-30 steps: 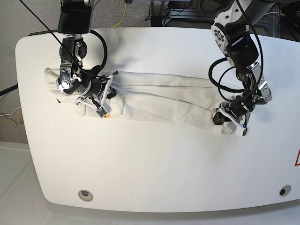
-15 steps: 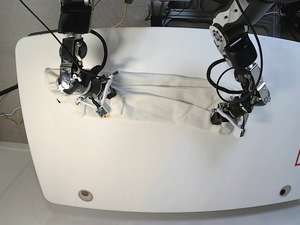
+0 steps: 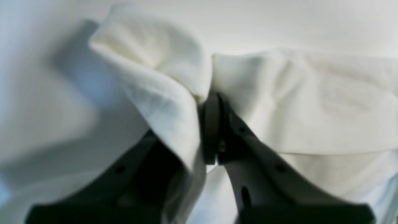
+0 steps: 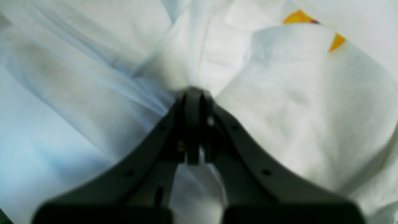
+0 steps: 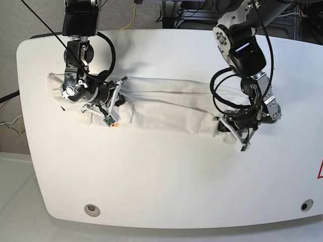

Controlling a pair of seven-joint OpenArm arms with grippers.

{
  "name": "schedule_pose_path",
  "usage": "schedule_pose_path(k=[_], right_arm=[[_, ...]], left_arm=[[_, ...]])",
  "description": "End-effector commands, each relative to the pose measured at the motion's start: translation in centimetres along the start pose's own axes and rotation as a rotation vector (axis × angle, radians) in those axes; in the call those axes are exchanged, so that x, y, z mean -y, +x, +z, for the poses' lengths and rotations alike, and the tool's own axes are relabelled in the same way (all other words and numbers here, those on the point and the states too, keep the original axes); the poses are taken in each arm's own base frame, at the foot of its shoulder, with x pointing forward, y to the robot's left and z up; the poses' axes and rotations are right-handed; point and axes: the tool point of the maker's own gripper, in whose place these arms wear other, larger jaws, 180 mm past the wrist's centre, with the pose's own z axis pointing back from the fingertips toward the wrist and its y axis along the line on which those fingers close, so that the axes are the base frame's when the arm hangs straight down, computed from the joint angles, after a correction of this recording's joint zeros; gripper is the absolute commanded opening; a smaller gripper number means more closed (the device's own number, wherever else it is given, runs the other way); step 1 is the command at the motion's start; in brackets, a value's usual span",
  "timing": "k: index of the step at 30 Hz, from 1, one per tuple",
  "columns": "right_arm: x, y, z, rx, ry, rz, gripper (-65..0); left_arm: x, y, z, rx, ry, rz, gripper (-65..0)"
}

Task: Fold the T-shirt properly
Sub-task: 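Fold the held end with the left gripper toward the right gripper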

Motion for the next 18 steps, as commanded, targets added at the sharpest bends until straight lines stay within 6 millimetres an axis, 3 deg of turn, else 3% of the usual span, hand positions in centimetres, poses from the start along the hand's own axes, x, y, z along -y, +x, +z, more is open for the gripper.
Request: schedule_pose_path(k=[1, 10, 18], right_arm=[[1.3, -2.6, 0.2, -0.124, -0.056, 0.017, -64.6], [1.3, -2.5, 0.2, -0.123, -0.055, 0.017, -64.6], [1.2, -2.8, 0.2, -0.128, -0.053, 0.017, -64.6]], left_arm=[[2.4, 3.6, 0.4, 0.093, -0.029, -0.051, -60.3], [4.3, 3.6, 0.1, 0.073, -0.045, -0.139, -60.3], [7.7, 4.6, 0.0, 0.150, -0.183, -0.111, -60.3]])
